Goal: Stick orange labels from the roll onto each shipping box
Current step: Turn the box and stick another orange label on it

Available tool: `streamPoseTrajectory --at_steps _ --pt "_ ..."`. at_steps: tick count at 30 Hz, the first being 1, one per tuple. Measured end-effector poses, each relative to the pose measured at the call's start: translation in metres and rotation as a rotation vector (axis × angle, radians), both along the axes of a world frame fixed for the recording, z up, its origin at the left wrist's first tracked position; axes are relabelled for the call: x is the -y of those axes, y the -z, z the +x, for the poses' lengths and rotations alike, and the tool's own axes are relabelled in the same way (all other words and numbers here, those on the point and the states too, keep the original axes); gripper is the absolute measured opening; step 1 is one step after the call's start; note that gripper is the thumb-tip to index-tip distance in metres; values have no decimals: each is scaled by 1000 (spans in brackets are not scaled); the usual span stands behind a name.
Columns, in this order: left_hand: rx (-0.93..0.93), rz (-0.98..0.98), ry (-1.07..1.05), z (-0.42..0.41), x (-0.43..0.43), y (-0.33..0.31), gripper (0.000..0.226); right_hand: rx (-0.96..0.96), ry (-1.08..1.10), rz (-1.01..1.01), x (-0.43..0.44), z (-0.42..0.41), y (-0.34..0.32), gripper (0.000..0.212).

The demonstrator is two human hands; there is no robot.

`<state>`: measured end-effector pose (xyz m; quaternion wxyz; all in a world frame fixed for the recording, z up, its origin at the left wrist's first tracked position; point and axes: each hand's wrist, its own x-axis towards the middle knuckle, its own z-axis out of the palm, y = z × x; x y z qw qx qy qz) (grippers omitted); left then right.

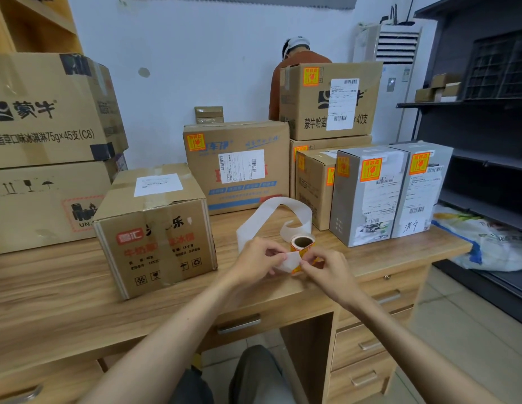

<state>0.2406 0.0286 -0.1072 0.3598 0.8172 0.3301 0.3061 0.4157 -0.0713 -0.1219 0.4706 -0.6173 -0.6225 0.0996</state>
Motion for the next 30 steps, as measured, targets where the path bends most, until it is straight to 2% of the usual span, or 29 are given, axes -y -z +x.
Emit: streamPoseTrajectory --at_steps 6,13,16,19,22,25,28,30 --pt "-12 -33 -87 3 -7 3 12 -208 -6 -14 14 12 -1 20" --pt "-1 -69 -98 4 -4 3 14 -282 -9 41 30 24 -13 21" --pt "11 -69 -113 3 -1 -2 22 -295 14 109 32 25 -20 20" --pt "87 -38 -111 0 7 -16 30 -102 67 194 28 18 -29 20" --pt "152 35 -179 -6 18 -36 16 167 108 255 17 2 -39 18" --pt "185 40 -264 -21 28 -55 27 389 132 323 3 -25 -48 17" --pt "209 50 -333 -42 34 -68 32 546 104 411 -12 -55 -53 13" --pt "220 72 -406 -59 33 -74 26 609 91 457 -23 -74 -54 13"
